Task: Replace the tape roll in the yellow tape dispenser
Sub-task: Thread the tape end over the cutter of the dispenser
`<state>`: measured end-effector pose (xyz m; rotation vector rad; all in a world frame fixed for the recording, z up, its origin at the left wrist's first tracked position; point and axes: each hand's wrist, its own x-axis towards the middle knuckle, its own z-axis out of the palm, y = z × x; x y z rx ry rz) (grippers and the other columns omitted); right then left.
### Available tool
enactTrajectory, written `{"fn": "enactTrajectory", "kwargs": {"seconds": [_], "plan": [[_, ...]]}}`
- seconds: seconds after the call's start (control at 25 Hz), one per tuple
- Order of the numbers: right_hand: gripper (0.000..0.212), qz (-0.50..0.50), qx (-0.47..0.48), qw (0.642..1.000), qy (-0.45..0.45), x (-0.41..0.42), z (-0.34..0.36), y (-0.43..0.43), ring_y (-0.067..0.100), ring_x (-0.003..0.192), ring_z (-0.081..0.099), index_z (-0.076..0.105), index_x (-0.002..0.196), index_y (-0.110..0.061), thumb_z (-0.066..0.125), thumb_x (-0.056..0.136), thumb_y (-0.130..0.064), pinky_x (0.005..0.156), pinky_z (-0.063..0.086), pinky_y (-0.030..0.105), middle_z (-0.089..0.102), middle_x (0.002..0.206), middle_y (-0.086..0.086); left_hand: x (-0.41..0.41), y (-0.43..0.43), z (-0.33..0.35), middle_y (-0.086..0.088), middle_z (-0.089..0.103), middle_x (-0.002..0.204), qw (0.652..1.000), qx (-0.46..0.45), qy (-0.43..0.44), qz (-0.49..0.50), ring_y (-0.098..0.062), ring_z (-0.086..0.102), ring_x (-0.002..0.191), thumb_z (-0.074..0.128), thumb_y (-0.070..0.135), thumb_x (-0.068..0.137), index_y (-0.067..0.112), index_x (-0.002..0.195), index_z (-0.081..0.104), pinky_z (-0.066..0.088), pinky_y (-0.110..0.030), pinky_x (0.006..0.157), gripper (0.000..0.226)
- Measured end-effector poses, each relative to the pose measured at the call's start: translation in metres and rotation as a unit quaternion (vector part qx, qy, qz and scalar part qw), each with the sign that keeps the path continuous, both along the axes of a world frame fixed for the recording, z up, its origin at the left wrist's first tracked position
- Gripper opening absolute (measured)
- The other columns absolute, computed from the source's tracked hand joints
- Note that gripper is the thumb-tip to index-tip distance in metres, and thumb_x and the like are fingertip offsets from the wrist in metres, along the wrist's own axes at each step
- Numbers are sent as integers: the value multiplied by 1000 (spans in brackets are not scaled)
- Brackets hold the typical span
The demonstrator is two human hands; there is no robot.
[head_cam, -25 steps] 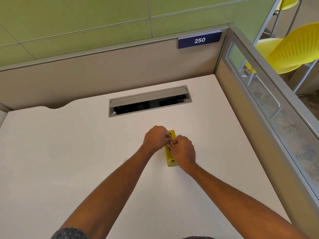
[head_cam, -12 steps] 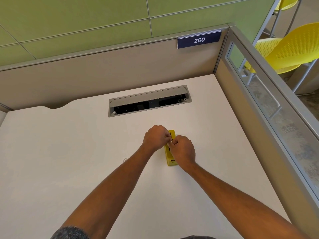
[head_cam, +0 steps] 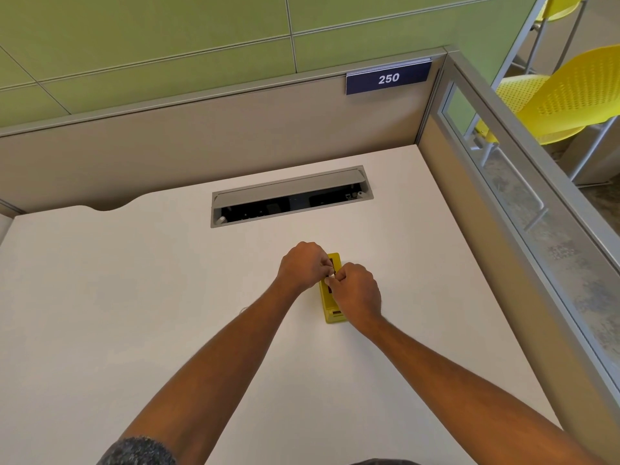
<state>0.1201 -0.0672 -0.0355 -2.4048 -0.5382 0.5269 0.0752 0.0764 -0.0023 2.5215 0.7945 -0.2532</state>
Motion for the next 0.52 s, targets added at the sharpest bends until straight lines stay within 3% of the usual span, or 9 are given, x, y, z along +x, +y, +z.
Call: {"fn": "enactTrajectory", "kwargs": {"seconds": [0.16,0.4,0.52], "plan": [[31,3,-1,1000,-13,-4,-1,-2,17,77,68,68,86,-19,67,102,-46,64,55,32,70,87,-3,1,1,2,4,84,106,1000,3,4,-7,-12,65,85,79,33,97,23,105,90,44,-25,65,16],[32,11,-13,999,-28,-4,-1,-3,16,72,63,61,80,-24,65,102,-46,54,38,24,68,85,-4,3,1,3,4,84,109,1000,8,14,-14,-17,73,97,78,32,98,24,108,90,49,-30,72,18],[31,18,-23,999,-28,-2,0,-3,16,73,65,64,83,-23,65,102,-48,56,41,24,69,87,-3,4,1,4,3,85,108,1000,13,19,-20,-17,74,96,78,31,98,22,108,90,50,-30,73,17]]}}
